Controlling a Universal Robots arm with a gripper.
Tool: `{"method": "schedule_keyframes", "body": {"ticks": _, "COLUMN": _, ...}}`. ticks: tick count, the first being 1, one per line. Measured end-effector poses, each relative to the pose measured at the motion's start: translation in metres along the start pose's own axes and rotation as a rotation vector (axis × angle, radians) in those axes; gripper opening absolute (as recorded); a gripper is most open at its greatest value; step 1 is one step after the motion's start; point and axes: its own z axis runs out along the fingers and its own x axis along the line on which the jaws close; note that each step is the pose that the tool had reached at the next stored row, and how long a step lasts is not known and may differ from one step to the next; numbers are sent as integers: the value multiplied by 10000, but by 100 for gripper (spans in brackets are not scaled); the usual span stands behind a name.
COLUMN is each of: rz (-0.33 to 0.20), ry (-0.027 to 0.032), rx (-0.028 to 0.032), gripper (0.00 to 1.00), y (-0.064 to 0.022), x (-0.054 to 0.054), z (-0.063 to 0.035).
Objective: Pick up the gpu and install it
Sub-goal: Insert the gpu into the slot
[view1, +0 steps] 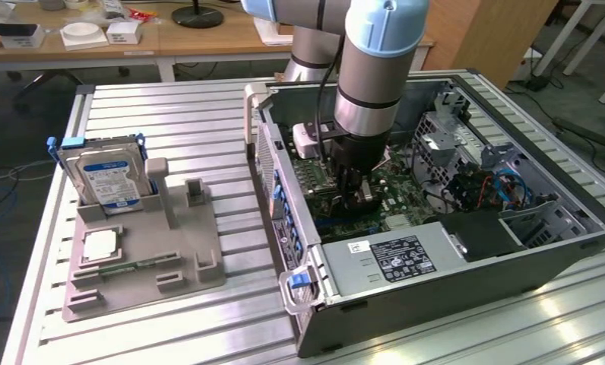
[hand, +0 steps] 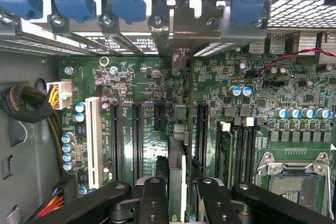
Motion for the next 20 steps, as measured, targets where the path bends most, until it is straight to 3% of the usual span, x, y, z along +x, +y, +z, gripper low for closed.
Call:
{"method": "schedule_keyframes", "body": {"ticks": 8, "rz": 2, "ry": -2, "rx": 1, "gripper": 26, "y": -3, "x": -1, "z": -59}}
{"method": "schedule_keyframes", "body": {"ticks": 20, "rz": 0, "ry": -1, "rx": 0, "gripper": 26, "y": -4, "x": 0, "z": -65}}
